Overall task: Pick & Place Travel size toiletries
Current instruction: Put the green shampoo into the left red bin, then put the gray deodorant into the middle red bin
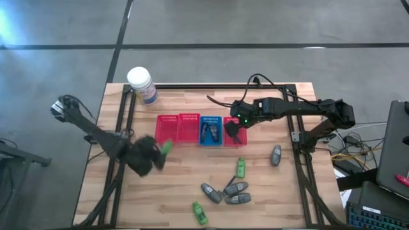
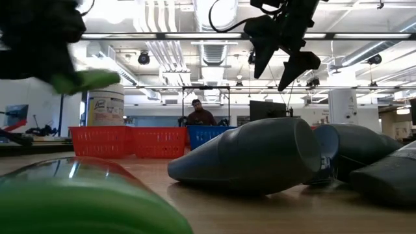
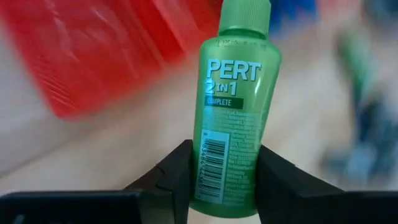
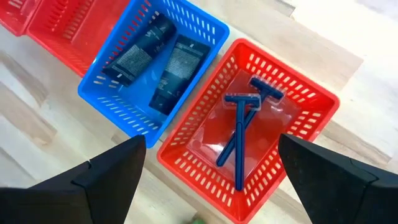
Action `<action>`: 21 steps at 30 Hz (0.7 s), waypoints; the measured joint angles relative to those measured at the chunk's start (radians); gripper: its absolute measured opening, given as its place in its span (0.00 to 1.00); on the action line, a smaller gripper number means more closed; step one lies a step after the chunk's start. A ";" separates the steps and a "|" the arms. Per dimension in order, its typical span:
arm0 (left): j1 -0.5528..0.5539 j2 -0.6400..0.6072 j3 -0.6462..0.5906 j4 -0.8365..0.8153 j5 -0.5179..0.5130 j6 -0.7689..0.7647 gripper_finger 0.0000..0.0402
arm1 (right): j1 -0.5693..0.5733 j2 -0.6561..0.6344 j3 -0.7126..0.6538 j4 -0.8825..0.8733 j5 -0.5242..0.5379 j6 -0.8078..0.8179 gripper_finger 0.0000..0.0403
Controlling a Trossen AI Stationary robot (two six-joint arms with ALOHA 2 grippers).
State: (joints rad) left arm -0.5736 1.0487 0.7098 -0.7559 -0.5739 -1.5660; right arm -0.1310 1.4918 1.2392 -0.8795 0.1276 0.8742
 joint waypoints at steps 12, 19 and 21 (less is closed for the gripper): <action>0.483 -0.149 -0.190 0.159 0.049 0.040 0.35 | -0.003 0.000 0.000 0.004 0.032 0.013 0.90; 0.609 -0.151 -0.242 0.227 0.200 0.162 0.54 | 0.008 0.000 -0.001 -0.101 -0.035 0.041 0.90; 0.609 -0.154 -0.241 0.226 0.200 0.175 0.58 | 0.012 0.000 -0.008 -0.182 -0.035 0.071 0.90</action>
State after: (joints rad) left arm 0.0357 0.8950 0.4686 -0.5302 -0.3737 -1.3912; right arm -0.1194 1.4918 1.2310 -1.0610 0.0925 0.9456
